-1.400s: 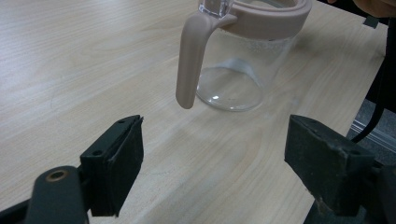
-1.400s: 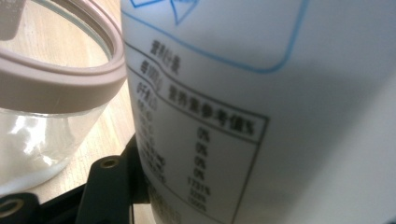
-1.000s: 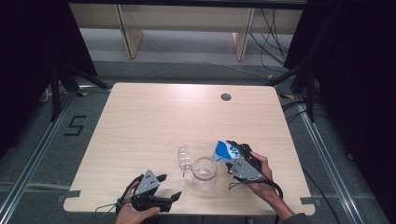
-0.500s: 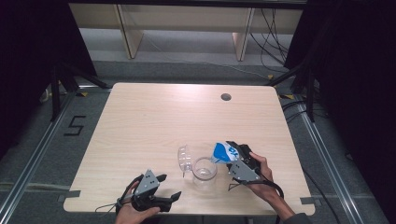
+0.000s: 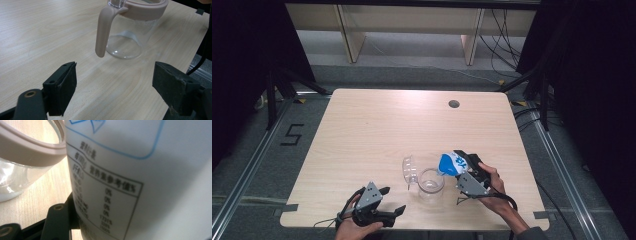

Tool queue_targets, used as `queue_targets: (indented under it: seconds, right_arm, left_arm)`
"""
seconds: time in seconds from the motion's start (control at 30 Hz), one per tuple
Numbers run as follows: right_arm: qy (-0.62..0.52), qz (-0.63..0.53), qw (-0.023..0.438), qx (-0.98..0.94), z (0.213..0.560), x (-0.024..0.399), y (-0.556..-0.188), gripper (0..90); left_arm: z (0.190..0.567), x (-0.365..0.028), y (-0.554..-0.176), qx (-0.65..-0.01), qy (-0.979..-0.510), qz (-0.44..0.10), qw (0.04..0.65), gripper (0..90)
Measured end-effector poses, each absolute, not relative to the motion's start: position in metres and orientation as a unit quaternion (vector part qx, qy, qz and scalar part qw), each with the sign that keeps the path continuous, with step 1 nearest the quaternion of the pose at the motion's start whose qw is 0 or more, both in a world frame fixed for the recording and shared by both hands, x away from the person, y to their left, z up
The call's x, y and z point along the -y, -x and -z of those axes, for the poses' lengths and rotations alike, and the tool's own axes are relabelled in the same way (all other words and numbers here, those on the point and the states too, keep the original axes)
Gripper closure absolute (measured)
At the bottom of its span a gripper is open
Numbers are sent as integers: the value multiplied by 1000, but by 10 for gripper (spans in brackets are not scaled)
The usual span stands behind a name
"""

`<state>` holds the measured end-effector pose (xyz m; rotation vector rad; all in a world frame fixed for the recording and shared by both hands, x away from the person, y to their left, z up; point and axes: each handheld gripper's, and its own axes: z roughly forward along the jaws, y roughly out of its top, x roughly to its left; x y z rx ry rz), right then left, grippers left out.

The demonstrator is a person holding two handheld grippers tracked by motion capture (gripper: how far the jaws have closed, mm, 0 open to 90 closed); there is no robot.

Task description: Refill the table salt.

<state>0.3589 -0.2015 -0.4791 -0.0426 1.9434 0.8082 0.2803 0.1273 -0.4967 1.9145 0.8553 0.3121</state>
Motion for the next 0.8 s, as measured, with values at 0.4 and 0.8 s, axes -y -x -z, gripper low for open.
queue_targets:
  seconds: [0.4,0.8]
  right_arm:
    - [24,-321,503,-802,483,199,-358,426]
    - [74,-292,530,-792,480,197,-359,429]
  left_arm:
    - [497,-128,-281,-347,-788,-129,493,193]
    - [497,-128,-282,-344,-790,-129,490,193]
